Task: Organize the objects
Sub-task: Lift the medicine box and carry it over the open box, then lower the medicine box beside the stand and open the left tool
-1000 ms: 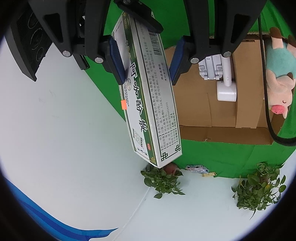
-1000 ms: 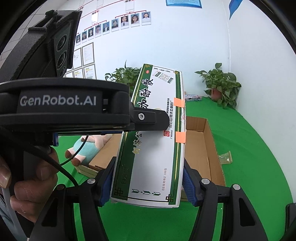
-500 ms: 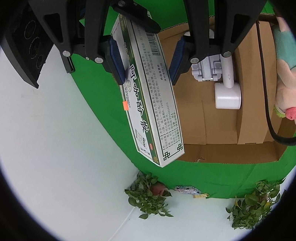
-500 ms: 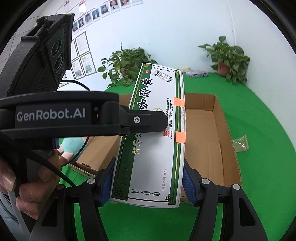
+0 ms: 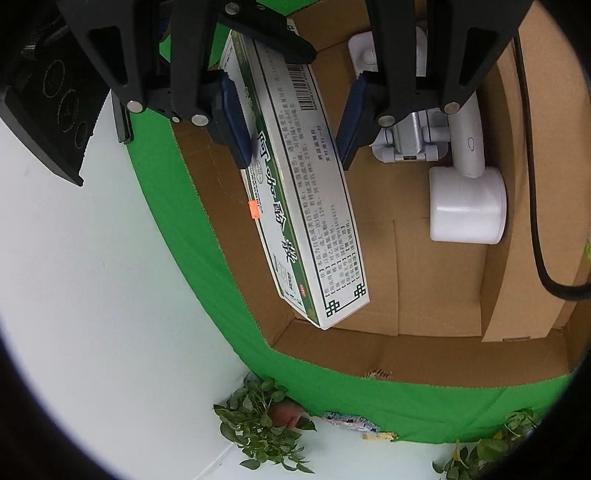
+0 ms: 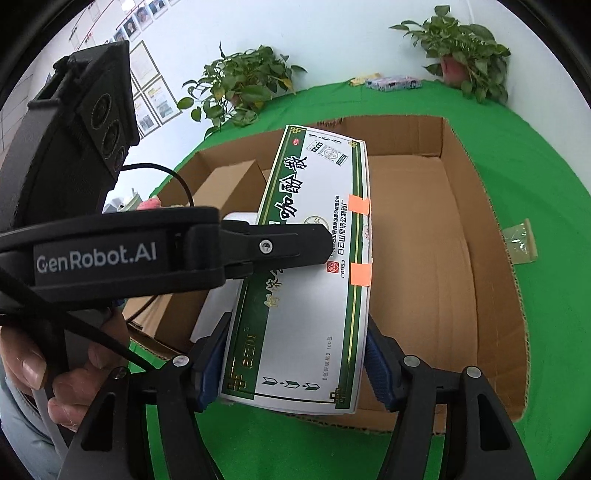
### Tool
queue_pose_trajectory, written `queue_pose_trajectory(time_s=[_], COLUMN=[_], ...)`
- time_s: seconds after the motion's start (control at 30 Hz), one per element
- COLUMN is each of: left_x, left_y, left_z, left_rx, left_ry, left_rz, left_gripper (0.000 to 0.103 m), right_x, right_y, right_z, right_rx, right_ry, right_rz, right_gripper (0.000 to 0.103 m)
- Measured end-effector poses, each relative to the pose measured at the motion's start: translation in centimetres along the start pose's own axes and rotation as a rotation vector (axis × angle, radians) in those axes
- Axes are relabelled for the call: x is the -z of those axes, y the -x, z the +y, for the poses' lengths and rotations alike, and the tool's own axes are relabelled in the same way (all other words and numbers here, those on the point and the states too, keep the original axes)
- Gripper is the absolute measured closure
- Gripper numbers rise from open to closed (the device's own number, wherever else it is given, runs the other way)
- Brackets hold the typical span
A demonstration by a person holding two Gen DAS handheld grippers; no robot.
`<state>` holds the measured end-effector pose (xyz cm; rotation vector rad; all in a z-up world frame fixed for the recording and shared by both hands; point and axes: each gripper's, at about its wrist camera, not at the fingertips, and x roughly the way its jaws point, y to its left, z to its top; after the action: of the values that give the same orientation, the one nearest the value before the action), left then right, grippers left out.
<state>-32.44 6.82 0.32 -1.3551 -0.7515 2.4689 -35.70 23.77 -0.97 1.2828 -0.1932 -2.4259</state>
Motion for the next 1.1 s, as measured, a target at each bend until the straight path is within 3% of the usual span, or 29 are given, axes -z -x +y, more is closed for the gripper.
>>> queue_pose_trajectory(time_s=[0.3,0.43,0.57,0.67,0.93,1.1], left_x=[-0.4,-0.5,-0.8,-1.1,0.1,1.6], left_y=[-3.0,-3.7,-3.3,-2.5,2.3,5.6], left_z=[1.0,1.5,1.9,2.0,2.3,2.0], left_rx=[0.005,0.009,-0.088,-0.112,-0.147,-0.187], left_ry=[0.012,0.001,-0.002,-0.004,-0.026,-0.07], left_rz=[0.081,0.082,0.073,0.067,-0.023,-0.108], left_gripper=[0.058,0.053,0.051,0.051,0.051,0.051], right_x=[0.1,0.3,0.5,0.4,0.2,0.0], right_y=[-2.3,-3.5,-4.0,-4.4,-5.2,-5.4], right_z=[-1.2,-1.9,-1.7,-1.5,-1.4,-0.5], right_rx=[0.038,0.056,0.071,0.106,0.158,0.146], right_ry=[-0.071,-0.109,-0.11,-0.113,-0.134,-0.113], right_rz=[0.056,0.073,0.082,0.086,0.132,0.169], right_gripper=[0.042,0.042,0.043,0.044,0.044,0.041])
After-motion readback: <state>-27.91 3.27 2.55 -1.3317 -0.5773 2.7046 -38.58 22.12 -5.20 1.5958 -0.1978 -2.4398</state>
